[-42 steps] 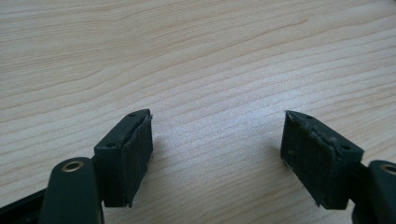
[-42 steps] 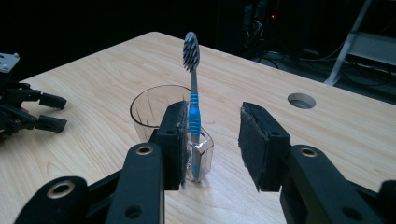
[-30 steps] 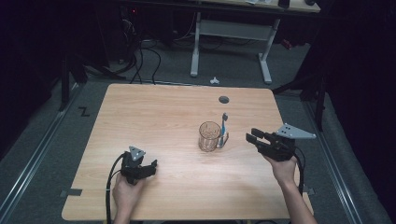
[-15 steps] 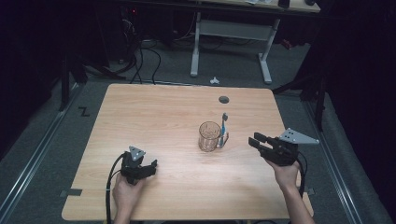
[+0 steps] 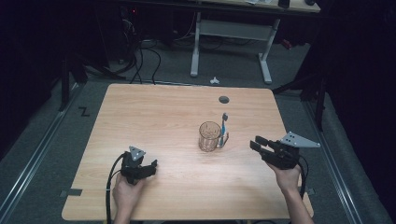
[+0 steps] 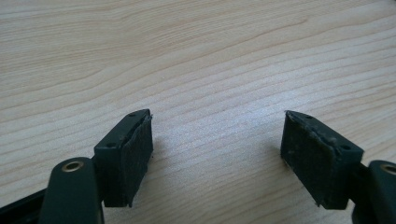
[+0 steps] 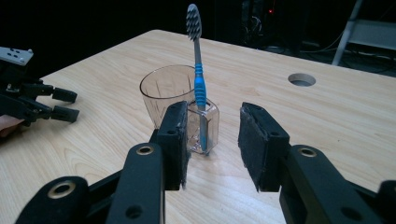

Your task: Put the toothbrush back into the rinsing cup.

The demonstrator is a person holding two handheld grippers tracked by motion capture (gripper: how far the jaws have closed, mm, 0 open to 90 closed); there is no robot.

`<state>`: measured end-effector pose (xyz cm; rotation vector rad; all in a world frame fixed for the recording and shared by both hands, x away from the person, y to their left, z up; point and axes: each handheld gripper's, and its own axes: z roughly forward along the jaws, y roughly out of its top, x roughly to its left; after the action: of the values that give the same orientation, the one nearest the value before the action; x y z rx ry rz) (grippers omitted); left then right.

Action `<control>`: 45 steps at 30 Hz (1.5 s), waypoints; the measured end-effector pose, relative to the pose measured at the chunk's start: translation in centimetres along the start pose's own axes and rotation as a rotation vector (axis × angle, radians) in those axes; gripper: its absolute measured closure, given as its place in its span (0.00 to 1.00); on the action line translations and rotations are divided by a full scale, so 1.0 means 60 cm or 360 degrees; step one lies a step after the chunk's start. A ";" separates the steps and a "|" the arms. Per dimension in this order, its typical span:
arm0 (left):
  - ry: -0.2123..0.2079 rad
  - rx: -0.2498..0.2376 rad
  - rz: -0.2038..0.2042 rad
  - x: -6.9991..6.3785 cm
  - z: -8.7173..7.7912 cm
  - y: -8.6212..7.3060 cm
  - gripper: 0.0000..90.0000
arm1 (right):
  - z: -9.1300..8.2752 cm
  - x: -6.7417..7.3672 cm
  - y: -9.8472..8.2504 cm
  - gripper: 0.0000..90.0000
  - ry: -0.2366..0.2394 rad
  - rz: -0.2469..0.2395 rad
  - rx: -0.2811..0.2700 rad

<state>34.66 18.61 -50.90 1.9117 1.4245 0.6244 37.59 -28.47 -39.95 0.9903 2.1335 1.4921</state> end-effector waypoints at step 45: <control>0.0002 0.0001 0.0000 0.000 0.000 0.000 0.29 | 0.023 -0.014 -0.055 0.70 -0.0092 0.0049 0.0145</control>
<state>34.67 18.59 -50.90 1.9117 1.4255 0.6253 37.90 -28.82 -43.61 1.0884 2.1714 1.3740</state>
